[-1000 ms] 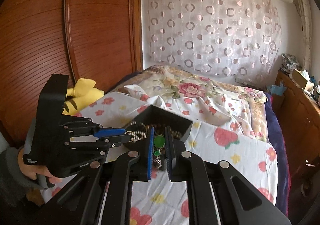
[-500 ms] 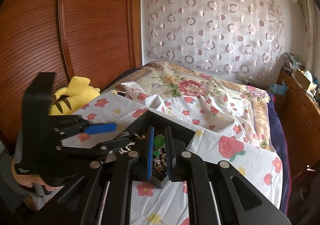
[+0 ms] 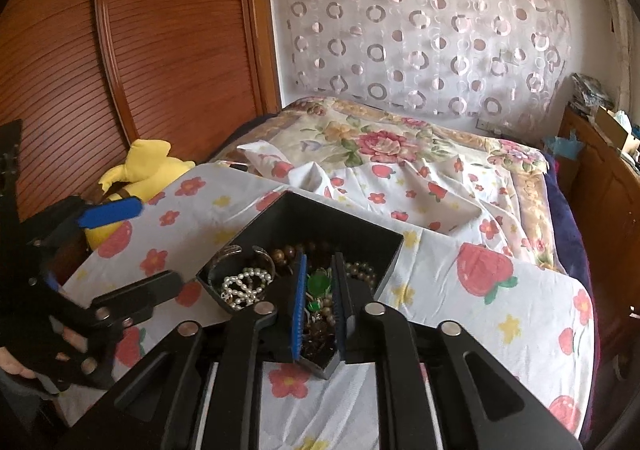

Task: Organize jewelry

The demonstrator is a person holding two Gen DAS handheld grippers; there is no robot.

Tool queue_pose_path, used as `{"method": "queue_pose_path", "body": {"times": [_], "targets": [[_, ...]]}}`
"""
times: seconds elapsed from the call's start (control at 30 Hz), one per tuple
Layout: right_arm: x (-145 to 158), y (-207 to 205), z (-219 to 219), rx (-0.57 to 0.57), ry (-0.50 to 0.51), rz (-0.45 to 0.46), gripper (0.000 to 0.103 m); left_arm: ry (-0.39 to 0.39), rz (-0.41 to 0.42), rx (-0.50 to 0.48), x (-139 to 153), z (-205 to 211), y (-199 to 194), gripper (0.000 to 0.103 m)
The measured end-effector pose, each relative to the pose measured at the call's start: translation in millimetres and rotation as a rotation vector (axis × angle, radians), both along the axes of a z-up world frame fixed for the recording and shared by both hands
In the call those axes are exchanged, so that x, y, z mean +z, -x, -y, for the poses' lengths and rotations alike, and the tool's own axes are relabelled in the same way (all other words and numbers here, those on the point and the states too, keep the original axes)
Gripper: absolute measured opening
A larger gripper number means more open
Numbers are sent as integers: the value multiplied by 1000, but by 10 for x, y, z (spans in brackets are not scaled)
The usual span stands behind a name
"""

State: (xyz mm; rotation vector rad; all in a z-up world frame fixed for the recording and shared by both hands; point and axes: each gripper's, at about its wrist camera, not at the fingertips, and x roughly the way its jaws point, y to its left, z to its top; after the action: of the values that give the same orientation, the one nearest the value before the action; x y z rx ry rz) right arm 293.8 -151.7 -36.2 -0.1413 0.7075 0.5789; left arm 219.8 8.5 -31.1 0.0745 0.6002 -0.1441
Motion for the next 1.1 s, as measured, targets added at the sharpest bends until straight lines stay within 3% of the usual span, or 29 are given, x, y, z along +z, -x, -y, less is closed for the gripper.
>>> {"method": "queue_pose_path", "body": {"times": [0.1, 0.27, 0.43, 0.6, 0.93, 1.1], "targets": [[14, 10, 26, -8, -13, -1, 38, 5, 6, -2, 17, 2, 61, 94], [73, 150, 129, -38, -26, 26, 44, 7, 26, -5, 45, 25, 235, 95], [126, 504, 302, -102, -41, 88, 74, 17, 52, 11, 65, 14, 495, 95], [163, 1066, 468, -172, -75, 170, 96, 1, 70, 45, 70, 61, 789, 95], [125, 1829, 689, -281, -117, 235, 101, 38, 77, 98, 94, 5, 1278, 95], [67, 1988, 766, -322, -129, 244, 101, 41, 86, 95, 115, 19, 1432, 95]]}}
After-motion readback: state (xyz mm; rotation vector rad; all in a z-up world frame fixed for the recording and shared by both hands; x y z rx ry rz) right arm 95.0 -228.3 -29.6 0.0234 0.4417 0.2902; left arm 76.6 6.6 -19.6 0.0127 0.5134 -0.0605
